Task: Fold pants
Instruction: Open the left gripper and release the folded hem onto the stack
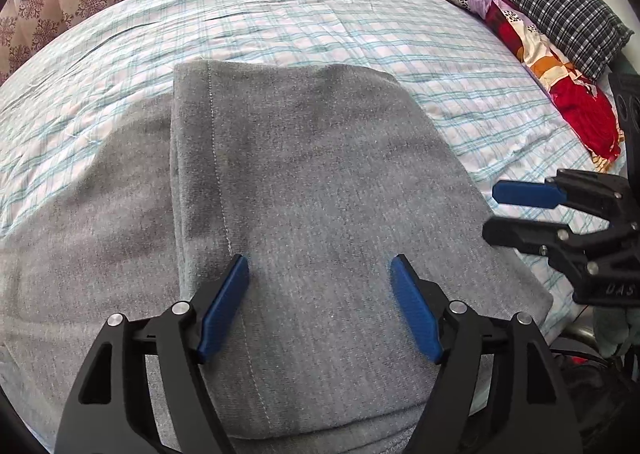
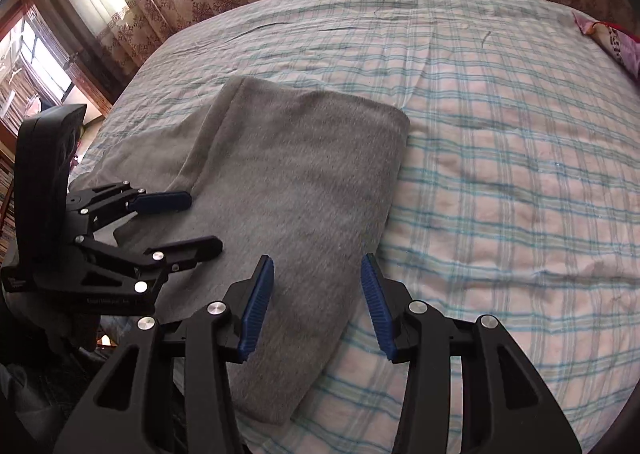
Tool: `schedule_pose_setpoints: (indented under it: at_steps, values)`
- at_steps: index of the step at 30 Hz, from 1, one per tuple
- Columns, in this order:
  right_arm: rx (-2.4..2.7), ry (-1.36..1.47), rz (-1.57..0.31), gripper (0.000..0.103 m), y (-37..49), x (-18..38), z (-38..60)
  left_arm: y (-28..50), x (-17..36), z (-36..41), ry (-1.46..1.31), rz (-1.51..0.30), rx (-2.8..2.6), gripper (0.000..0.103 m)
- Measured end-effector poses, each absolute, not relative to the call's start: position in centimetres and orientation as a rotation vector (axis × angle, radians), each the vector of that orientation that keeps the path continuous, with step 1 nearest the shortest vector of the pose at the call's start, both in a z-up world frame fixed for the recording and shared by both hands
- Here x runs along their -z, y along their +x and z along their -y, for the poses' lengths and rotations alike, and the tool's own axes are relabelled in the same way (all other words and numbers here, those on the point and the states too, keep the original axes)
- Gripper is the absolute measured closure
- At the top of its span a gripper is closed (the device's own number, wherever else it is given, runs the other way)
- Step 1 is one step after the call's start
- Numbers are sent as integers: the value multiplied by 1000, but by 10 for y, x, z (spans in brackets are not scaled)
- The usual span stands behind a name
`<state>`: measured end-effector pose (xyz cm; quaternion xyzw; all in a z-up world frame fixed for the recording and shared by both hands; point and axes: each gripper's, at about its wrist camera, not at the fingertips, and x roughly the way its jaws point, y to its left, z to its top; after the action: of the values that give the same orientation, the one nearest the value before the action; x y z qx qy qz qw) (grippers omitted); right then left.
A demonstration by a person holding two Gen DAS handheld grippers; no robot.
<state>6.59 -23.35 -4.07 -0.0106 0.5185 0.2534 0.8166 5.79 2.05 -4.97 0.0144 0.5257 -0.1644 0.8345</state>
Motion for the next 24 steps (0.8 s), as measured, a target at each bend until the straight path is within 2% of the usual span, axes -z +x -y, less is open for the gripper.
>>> schedule_pose_setpoints:
  at_steps: [14, 24]
  values:
    - [-531, 28, -1182, 55, 44, 60, 248, 53, 50, -15, 77, -1103, 341, 26]
    - [-572, 390, -1285, 49, 49, 69, 289, 63, 43, -5, 101, -1120, 336, 17]
